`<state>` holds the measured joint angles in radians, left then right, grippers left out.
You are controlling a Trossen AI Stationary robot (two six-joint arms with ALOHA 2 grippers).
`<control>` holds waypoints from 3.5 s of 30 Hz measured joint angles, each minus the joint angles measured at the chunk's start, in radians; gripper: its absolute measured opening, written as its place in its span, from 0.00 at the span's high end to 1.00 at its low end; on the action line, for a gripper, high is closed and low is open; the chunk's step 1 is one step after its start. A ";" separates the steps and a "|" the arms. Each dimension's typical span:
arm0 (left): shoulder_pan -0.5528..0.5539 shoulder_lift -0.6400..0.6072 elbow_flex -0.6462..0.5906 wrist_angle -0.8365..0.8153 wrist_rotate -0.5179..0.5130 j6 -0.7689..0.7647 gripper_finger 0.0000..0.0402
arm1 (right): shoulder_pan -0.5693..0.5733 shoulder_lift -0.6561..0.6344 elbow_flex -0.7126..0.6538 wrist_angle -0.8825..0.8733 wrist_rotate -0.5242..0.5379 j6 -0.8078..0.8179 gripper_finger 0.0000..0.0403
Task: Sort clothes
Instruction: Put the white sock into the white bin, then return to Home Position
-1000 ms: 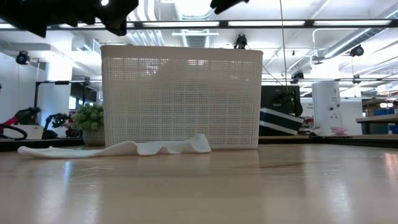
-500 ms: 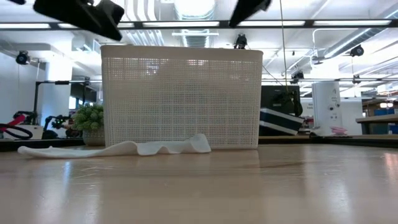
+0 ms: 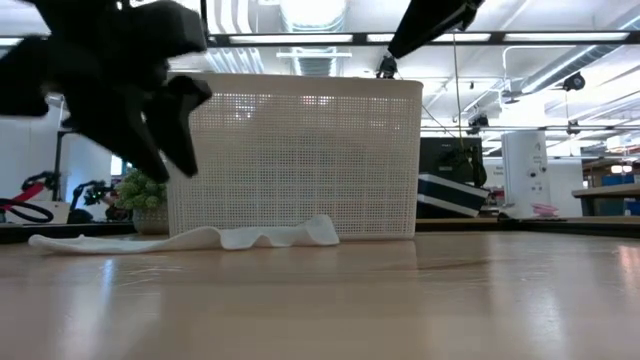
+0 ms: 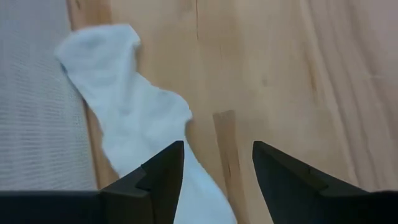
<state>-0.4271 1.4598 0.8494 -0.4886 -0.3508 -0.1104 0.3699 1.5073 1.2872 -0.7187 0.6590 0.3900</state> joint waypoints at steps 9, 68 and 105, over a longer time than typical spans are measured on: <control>0.047 0.156 0.000 0.053 0.000 -0.060 0.56 | 0.025 0.000 -0.004 0.013 0.034 0.011 0.74; 0.813 -0.139 0.416 0.322 0.324 0.277 1.00 | 0.075 -0.060 -0.014 0.051 0.078 -0.085 0.92; 0.898 0.042 0.545 0.210 0.336 0.227 0.28 | -0.658 -0.201 -0.013 0.022 -0.250 -0.045 0.52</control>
<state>0.4713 1.5018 1.3947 -0.2782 -0.0145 0.1162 -0.2876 1.3066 1.2739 -0.6966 0.4091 0.3452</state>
